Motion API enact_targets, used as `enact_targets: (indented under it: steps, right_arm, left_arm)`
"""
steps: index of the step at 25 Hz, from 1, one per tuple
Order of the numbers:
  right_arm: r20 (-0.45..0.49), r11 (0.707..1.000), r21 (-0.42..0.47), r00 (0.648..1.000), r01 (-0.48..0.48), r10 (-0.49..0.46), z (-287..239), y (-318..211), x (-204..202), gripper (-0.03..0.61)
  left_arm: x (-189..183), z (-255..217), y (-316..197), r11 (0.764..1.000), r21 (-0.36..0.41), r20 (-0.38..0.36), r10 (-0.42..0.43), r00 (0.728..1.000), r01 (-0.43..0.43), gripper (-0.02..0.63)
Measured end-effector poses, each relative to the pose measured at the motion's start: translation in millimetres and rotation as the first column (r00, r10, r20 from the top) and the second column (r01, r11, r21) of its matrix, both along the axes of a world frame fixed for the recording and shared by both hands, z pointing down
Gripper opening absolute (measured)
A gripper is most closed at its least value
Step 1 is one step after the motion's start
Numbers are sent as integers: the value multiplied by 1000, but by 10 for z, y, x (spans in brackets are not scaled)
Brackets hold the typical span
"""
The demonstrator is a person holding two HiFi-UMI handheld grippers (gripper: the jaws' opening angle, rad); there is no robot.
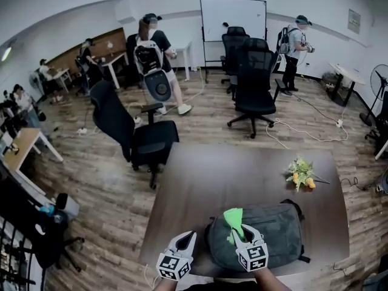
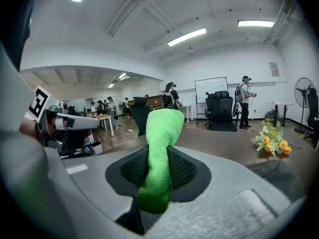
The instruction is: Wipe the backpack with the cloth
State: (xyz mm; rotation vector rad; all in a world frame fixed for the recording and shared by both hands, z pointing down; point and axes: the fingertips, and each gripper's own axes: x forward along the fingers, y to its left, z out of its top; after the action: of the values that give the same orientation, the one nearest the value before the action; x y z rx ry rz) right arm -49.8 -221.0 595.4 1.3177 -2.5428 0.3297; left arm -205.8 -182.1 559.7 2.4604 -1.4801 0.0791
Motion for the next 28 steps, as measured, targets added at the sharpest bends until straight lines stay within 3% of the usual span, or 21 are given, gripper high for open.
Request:
enact_targets:
  steps: [11, 19, 28]
  right_arm:
    - [-93, 989, -109, 992, -100, 90, 648, -224, -13, 99]
    - [-142, 967, -252, 990, -29, -7, 1068, -354, -163, 100]
    - [-222, 969, -247, 973, 10, -67, 1161, -375, -220, 103]
  left_arm:
    - [80, 432, -354, 990, -59, 20, 129, 991, -127, 20]
    - [205, 704, -393, 978, -138, 36, 165, 986, -159, 20]
    - [282, 836, -427, 974, -182, 56, 146, 988, -133, 20]
